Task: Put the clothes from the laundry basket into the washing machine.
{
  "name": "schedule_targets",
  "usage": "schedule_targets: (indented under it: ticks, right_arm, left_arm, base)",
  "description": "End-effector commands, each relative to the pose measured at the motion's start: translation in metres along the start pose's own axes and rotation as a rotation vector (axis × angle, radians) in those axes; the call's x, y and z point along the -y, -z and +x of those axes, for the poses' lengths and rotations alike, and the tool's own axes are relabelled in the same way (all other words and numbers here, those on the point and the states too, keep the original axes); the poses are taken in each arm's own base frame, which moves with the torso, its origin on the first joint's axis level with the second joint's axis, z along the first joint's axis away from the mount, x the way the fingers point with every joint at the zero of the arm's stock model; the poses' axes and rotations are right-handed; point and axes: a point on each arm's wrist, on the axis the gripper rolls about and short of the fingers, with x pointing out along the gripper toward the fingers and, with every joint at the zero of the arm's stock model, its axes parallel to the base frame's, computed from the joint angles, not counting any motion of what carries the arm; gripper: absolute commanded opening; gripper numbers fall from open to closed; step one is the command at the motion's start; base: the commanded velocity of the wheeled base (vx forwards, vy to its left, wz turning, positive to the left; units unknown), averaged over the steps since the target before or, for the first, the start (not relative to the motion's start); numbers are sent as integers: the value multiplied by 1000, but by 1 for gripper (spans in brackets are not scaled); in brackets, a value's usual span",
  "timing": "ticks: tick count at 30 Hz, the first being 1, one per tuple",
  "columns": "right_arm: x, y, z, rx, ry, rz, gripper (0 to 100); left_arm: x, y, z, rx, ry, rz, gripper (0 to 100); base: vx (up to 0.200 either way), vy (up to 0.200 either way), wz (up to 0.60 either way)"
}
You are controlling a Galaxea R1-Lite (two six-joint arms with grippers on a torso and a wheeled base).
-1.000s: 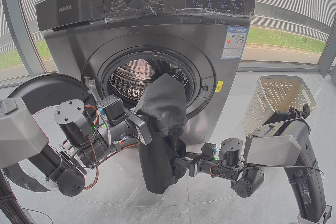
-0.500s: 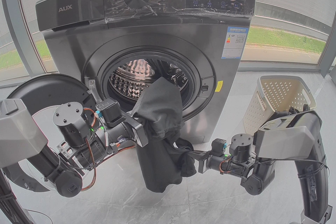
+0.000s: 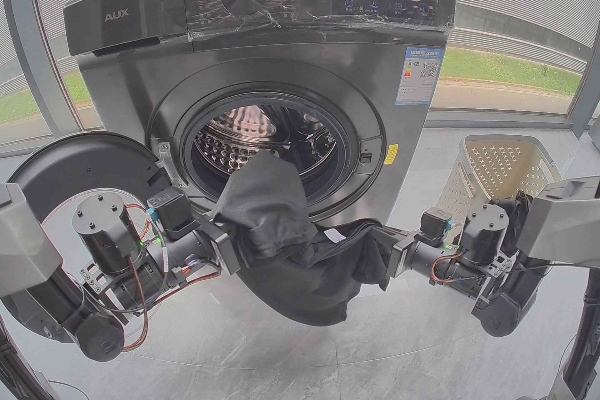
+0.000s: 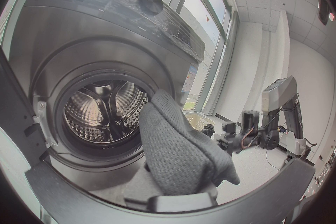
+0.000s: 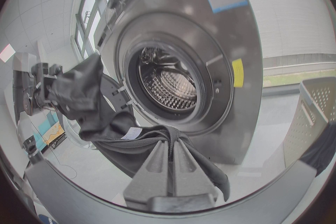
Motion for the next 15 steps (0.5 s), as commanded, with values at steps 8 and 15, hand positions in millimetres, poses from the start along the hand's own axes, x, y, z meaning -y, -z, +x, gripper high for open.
schedule_targets:
  ticks: [8,15]
  right_arm:
    - [-17,-59,-33,184,-9,-43,0]
    - [-19,-50,-39,141,-4,-33,0]
  left_arm:
    - [-14,-5,-15,5,-81,-2,0]
    - [-37,-6,-16,19,-168,1,0]
  base:
    - [0,0,0]
    - [0,0,0]
